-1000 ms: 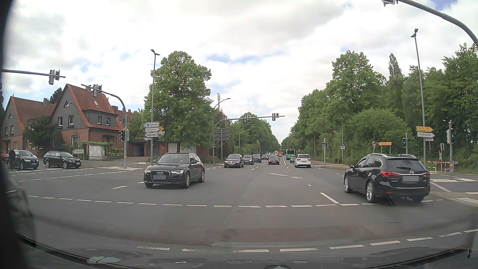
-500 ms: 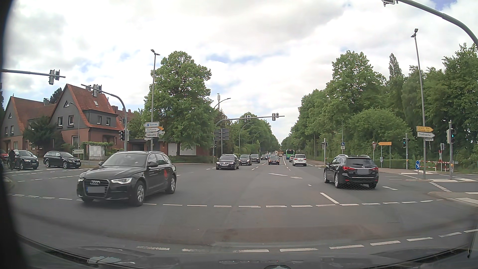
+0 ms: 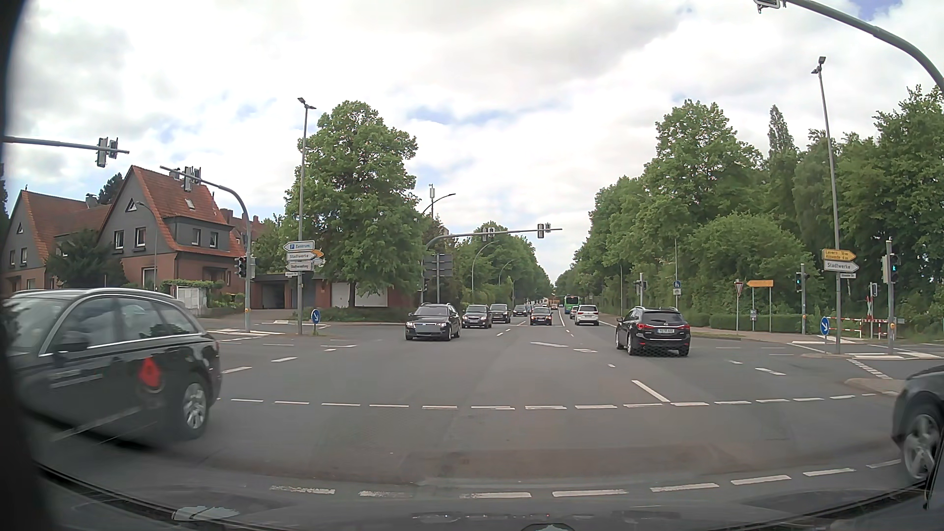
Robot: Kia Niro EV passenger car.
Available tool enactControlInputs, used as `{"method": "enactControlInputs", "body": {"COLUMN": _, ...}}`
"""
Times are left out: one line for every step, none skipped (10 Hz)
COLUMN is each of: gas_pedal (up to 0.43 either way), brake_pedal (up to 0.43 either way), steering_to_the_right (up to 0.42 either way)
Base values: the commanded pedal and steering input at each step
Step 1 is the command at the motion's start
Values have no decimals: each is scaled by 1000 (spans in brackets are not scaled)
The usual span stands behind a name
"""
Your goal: Follow the waypoints while adhering to traffic rules and regulations
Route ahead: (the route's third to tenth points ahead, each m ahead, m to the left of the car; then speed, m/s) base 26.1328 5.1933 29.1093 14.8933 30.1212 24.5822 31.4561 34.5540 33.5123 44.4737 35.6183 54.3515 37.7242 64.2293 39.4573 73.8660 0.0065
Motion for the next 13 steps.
{"method": "enactControlInputs", "body": {"gas_pedal": 0, "brake_pedal": 0, "steering_to_the_right": 8}}
{"method": "enactControlInputs", "body": {"gas_pedal": 0, "brake_pedal": 0, "steering_to_the_right": 8}}
{"method": "enactControlInputs", "body": {"gas_pedal": 0, "brake_pedal": 0, "steering_to_the_right": 8}}
{"method": "enactControlInputs", "body": {"gas_pedal": 0, "brake_pedal": 0, "steering_to_the_right": 8}}
{"method": "enactControlInputs", "body": {"gas_pedal": 0, "brake_pedal": 0, "steering_to_the_right": 8}}
{"method": "enactControlInputs", "body": {"gas_pedal": 0, "brake_pedal": 0, "steering_to_the_right": 8}}
{"method": "enactControlInputs", "body": {"gas_pedal": 0, "brake_pedal": 0, "steering_to_the_right": 8}}
{"method": "enactControlInputs", "body": {"gas_pedal": 0, "brake_pedal": 0, "steering_to_the_right": 8}}
{"method": "enactControlInputs", "body": {"gas_pedal": 0, "brake_pedal": 0, "steering_to_the_right": 8}}
{"method": "enactControlInputs", "body": {"gas_pedal": 0, "brake_pedal": 0, "steering_to_the_right": 8}}
{"method": "enactControlInputs", "body": {"gas_pedal": 0, "brake_pedal": 0, "steering_to_the_right": 8}}
{"method": "enactControlInputs", "body": {"gas_pedal": 0, "brake_pedal": 0, "steering_to_the_right": 8}}
{"method": "enactControlInputs", "body": {"gas_pedal": 0, "brake_pedal": 0, "steering_to_the_right": 8}}
